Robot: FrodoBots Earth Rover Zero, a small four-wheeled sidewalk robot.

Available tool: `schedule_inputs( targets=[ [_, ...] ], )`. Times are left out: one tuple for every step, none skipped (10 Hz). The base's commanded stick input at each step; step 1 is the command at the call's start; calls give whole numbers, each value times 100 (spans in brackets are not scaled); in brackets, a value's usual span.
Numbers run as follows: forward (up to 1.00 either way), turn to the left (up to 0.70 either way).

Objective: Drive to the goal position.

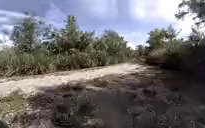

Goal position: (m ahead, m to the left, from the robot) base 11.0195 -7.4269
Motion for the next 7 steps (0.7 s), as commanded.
schedule_inputs(
  targets=[
    [85, 0],
    [85, 0],
    [85, 0],
    [85, 0],
    [85, 0],
    [85, 0],
    [85, 0]
  ],
)
